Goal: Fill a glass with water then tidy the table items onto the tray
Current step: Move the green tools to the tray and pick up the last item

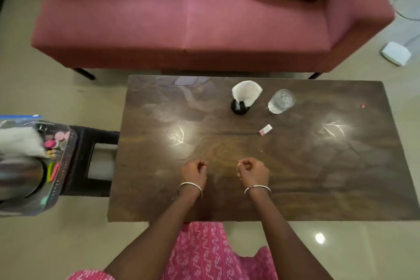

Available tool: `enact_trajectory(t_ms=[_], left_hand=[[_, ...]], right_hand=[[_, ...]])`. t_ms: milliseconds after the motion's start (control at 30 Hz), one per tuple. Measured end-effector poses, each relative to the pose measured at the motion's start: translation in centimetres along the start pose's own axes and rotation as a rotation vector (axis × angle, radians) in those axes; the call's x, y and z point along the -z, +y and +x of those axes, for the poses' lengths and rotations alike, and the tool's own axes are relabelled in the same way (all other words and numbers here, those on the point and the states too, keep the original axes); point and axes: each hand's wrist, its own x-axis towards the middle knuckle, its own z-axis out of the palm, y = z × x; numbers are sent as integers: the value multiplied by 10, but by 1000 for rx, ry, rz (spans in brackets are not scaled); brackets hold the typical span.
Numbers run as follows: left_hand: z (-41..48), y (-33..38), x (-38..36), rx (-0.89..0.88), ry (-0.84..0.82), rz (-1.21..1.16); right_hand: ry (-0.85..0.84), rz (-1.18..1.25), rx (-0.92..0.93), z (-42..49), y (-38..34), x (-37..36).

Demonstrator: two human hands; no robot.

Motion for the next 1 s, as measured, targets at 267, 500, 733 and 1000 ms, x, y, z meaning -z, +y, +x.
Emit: enact_trajectory(t_ms=[267, 500, 733, 1000], left_hand=[[18, 42, -63, -67, -123, 89], [62, 83, -119, -159, -244, 200], [129, 106, -185, -253, -282, 327], [168, 107, -233, -308, -305, 559]], right_hand=[[152, 162, -132, 29, 39, 60], [198, 218, -230, 60, 65, 74], [213, 216, -272, 128, 72, 61], [219, 229, -264, 203, 69, 33]])
